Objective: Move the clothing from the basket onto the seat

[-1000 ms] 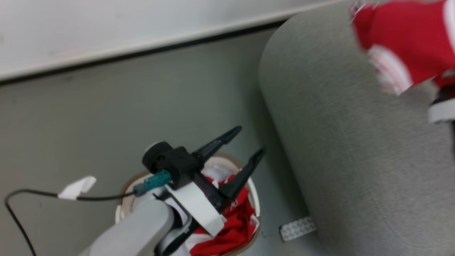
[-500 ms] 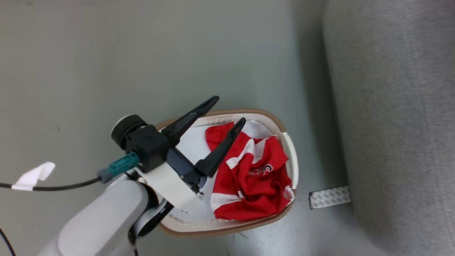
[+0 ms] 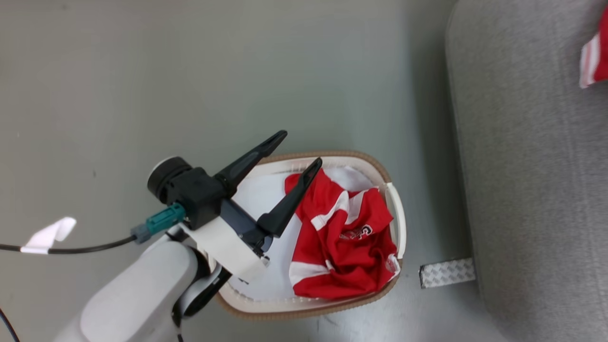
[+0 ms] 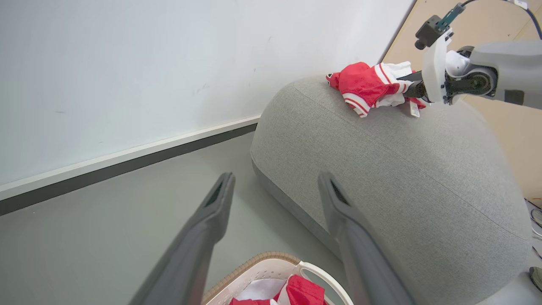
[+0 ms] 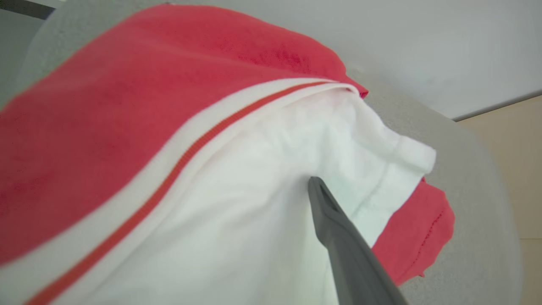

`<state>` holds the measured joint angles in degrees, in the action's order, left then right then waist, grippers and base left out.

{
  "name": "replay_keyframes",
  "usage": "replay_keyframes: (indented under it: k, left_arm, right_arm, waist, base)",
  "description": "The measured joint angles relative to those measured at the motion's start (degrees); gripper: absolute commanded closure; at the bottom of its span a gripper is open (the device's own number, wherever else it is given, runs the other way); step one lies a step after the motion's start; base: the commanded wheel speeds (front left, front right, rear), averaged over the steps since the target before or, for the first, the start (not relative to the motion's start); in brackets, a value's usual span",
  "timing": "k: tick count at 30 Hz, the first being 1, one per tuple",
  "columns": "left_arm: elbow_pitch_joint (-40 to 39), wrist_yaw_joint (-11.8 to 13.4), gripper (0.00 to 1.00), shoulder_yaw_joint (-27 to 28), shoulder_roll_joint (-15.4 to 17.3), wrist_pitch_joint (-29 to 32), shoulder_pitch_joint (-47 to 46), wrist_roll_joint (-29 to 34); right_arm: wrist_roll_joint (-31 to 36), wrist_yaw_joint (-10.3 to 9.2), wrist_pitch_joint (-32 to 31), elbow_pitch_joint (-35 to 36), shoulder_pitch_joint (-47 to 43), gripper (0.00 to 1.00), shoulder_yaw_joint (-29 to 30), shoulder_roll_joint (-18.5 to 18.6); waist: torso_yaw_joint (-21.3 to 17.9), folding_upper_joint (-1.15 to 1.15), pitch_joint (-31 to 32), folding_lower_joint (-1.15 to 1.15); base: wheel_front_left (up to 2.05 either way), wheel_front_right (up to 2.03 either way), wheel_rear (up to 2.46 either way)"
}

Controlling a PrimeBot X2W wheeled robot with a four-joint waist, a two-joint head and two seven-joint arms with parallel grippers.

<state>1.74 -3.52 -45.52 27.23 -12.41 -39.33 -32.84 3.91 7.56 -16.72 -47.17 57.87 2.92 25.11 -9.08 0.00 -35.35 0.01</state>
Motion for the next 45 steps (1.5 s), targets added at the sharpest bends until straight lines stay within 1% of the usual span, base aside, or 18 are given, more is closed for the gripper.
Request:
replay_keyframes:
  k: [2,6,10,14,19,21,24,26,31,35,39,42,45]
  left_arm:
    - [0.5,0.1,0.0,0.0,0.0,-0.2,0.6,-0.1]
    - [2.0,0.6,0.0,0.1,-0.3,-0.5,2.1,-0.9]
    - [3.4,1.2,0.0,0.2,-0.9,-0.9,3.9,-1.6]
    - [4.6,2.2,0.0,0.7,-1.7,-1.6,5.9,-3.0]
    - [6.3,3.7,0.0,2.7,-3.2,-2.3,7.8,-4.1]
    - [7.1,4.2,0.0,3.8,-3.4,-2.3,8.9,-4.5]
    - [8.2,5.4,0.0,6.3,-3.7,-2.6,10.7,-5.2]
    - [8.9,6.1,0.0,8.0,-3.6,-2.6,12.1,-5.7]
    - [9.3,7.4,0.0,14.2,-3.8,-2.7,16.3,-5.9]
    - [9.5,7.7,0.0,19.0,-5.3,-2.7,20.5,-3.8]
    - [9.4,7.7,0.0,24.1,-7.5,-2.7,24.7,-1.4]
    - [9.2,7.6,0.0,27.8,-9.1,-2.7,27.5,1.2]
    - [9.1,6.4,0.0,30.8,-10.4,-2.7,29.4,3.5]
  right_arm:
    - [-1.0,0.0,-1.0,-0.5,-1.1,0.0,-2.4,-0.4]
    - [-4.4,0.0,-3.7,-0.7,-3.8,0.0,-9.0,-0.2]
    - [-8.4,0.0,-4.9,1.1,-6.0,0.0,-14.8,2.3]
    - [-13.1,0.0,-3.0,5.5,-8.3,0.0,-18.5,5.4]
    - [-18.9,0.0,2.1,13.6,-11.4,0.0,-18.7,7.9]
    - [-19.1,0.0,4.8,17.1,-13.4,0.0,-18.9,9.1]
    - [-20.1,0.0,9.0,21.9,-16.4,0.0,-17.1,8.8]
    - [-20.3,0.0,11.3,24.4,-18.7,0.0,-15.4,7.1]
    - [-20.6,0.0,16.4,29.5,-26.1,0.0,-9.4,0.3]
    - [-20.5,0.0,20.5,33.0,-32.6,0.0,-5.9,-5.3]
    - [-20.1,-0.01,24.4,35.9,-39.2,0.0,-4.4,-9.9]
    - [-19.9,-0.01,27.1,37.3,-43.6,0.0,-4.6,-13.2]
    - [-19.1,0.0,29.2,37.7,-46.3,0.0,-5.2,-15.8]
  waist:
    - [-0.3,0.0,1.3,-0.01]
    - [-1.0,0.0,4.6,-0.01]
    - [-1.7,0.0,8.4,-0.01]
    - [-2.5,0.0,12.7,-0.02]
    - [-2.9,0.0,18.4,-0.03]
    - [-2.8,0.0,20.6,-0.03]
    - [-2.3,0.0,23.7,-0.03]
    - [-1.8,0.0,25.5,-0.03]
    - [0.2,0.0,28.9,-0.03]
    - [1.7,0.0,31.4,-0.03]
    - [3.0,0.0,33.7,-0.03]
    - [4.3,0.0,34.8,-0.03]
    - [5.2,0.0,35.0,-0.02]
  base:
    - [0.0,0.0,0.0]
    - [0.0,0.0,0.0]
    - [0.0,0.0,0.0]
    - [0.0,0.0,0.0]
    - [0.0,0.0,0.0]
    - [0.0,0.0,0.0]
    - [0.0,0.0,0.0]
    - [0.0,0.0,0.0]
    - [0.0,0.0,0.0]
    - [0.0,0.0,0.0]
    - [0.0,0.0,0.0]
    - [0.0,0.0,0.0]
    - [0.0,0.0,0.0]
